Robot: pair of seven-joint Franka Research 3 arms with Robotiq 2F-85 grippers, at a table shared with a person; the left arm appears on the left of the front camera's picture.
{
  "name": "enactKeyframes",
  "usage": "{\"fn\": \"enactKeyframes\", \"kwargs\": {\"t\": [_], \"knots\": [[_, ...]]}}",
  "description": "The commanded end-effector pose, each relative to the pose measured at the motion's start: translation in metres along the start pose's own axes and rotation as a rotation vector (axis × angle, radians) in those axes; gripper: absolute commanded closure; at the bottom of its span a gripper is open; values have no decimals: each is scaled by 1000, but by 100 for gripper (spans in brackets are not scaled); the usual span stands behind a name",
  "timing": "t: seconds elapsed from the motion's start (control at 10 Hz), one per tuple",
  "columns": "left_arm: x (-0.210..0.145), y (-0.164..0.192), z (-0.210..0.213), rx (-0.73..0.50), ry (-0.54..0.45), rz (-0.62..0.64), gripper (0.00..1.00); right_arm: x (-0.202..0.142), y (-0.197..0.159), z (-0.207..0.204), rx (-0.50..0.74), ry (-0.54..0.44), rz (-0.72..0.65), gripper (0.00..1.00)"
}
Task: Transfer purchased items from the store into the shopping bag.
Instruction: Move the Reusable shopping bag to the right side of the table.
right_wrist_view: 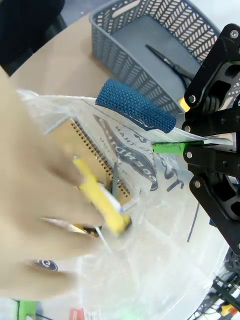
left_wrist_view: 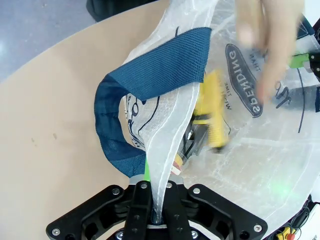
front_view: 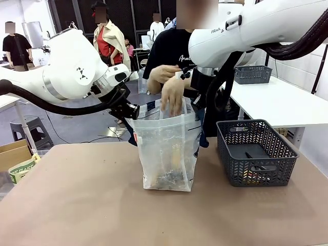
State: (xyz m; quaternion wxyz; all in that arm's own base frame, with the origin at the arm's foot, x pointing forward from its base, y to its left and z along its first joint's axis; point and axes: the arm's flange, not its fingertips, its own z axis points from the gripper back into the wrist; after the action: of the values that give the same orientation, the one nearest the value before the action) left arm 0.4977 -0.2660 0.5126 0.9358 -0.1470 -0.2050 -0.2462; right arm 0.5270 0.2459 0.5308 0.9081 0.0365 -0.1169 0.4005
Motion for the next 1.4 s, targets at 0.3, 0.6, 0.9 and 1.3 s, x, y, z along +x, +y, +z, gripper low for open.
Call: {"fn": "enactKeyframes", "kwargs": {"t": [0.3, 0.6, 0.9, 1.3], "knots": [[0, -1, 1, 14, -1, 10, 100, 1, -1, 1, -4, 3, -4, 100], [0, -1, 1, 14, -1, 10, 100, 1, -1, 1, -4, 3, -4, 100], [0, -1, 1, 14, -1, 10, 100, 1, -1, 1, -4, 3, -4, 100], [0, -1, 1, 14, -1, 10, 100, 1, -1, 1, -4, 3, -4, 100]]}}
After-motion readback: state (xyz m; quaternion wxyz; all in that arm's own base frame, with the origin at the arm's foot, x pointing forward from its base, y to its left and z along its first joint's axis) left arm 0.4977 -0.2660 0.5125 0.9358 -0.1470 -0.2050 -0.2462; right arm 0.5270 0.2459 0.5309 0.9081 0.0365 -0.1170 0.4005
